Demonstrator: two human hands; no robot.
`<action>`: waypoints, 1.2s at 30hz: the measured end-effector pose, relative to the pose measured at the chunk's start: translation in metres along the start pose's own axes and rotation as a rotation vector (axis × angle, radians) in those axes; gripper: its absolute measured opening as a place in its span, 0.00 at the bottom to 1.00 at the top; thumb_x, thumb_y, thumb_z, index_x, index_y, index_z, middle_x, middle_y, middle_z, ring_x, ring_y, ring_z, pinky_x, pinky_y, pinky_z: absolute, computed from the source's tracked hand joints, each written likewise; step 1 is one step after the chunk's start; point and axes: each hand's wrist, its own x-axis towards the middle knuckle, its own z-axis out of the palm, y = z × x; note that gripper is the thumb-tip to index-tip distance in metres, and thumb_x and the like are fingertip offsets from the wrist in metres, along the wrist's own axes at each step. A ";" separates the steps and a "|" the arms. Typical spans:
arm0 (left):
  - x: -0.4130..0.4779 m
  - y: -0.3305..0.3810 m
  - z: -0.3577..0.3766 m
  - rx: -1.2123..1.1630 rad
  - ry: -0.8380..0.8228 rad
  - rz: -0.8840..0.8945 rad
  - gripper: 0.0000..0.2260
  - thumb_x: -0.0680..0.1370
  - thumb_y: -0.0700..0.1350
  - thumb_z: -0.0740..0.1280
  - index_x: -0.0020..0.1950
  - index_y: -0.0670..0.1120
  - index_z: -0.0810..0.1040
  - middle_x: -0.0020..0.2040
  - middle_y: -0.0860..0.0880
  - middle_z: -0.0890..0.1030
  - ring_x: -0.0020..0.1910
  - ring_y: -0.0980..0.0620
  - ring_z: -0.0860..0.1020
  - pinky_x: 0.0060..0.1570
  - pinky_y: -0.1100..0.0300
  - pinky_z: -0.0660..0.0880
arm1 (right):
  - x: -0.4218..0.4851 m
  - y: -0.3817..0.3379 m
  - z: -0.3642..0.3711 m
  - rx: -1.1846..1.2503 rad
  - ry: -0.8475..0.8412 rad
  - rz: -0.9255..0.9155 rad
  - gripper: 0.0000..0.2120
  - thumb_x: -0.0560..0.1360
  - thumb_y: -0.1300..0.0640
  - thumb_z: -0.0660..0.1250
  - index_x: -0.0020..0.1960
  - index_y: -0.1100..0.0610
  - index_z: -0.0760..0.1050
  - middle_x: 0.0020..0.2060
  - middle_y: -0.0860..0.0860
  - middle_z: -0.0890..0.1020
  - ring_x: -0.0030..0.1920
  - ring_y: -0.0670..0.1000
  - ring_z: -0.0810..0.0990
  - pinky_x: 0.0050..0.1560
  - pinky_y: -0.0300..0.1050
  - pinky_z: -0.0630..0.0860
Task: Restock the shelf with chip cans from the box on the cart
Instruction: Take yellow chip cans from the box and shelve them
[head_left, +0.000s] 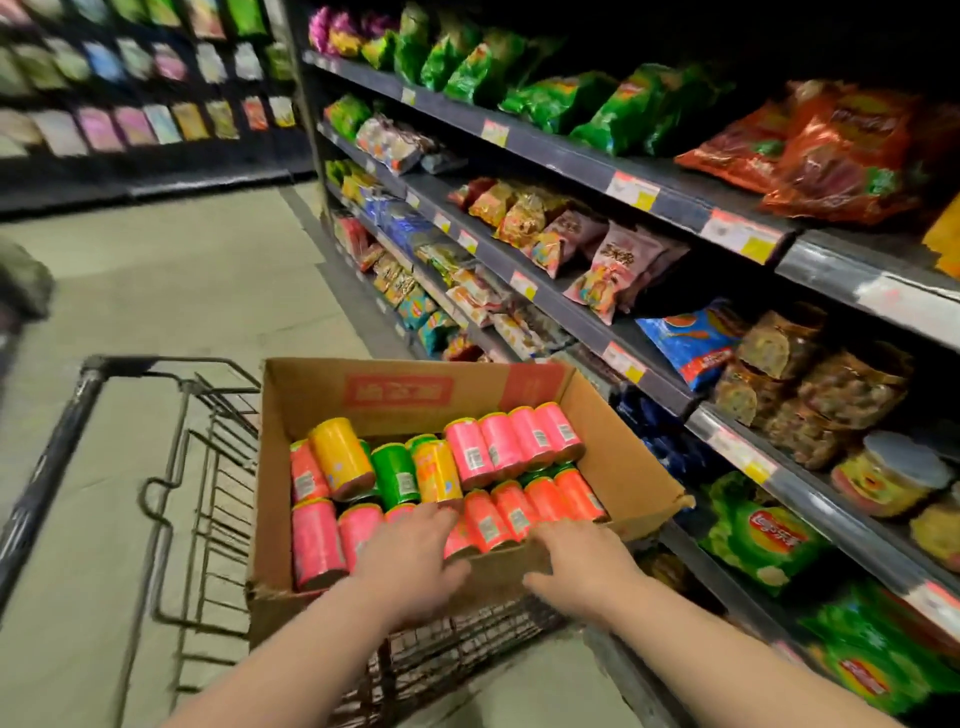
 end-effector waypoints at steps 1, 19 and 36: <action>0.002 -0.007 -0.001 -0.010 0.007 -0.010 0.24 0.77 0.58 0.61 0.70 0.51 0.66 0.67 0.50 0.70 0.66 0.49 0.70 0.61 0.55 0.68 | 0.007 -0.005 -0.002 -0.003 -0.003 -0.009 0.24 0.75 0.42 0.62 0.66 0.52 0.69 0.62 0.51 0.75 0.63 0.57 0.73 0.60 0.52 0.71; 0.062 -0.097 -0.020 -0.143 -0.043 -0.411 0.25 0.76 0.59 0.62 0.69 0.49 0.67 0.66 0.49 0.71 0.65 0.47 0.71 0.59 0.54 0.70 | 0.171 -0.037 -0.016 0.040 -0.166 -0.096 0.18 0.73 0.46 0.63 0.61 0.50 0.71 0.60 0.51 0.78 0.60 0.56 0.77 0.55 0.47 0.73; 0.138 -0.153 0.022 -0.463 -0.164 -0.909 0.43 0.73 0.61 0.66 0.78 0.48 0.45 0.77 0.45 0.54 0.71 0.42 0.66 0.66 0.48 0.67 | 0.273 -0.058 0.038 0.260 -0.341 -0.116 0.40 0.71 0.42 0.68 0.74 0.55 0.52 0.62 0.55 0.74 0.61 0.57 0.76 0.57 0.50 0.75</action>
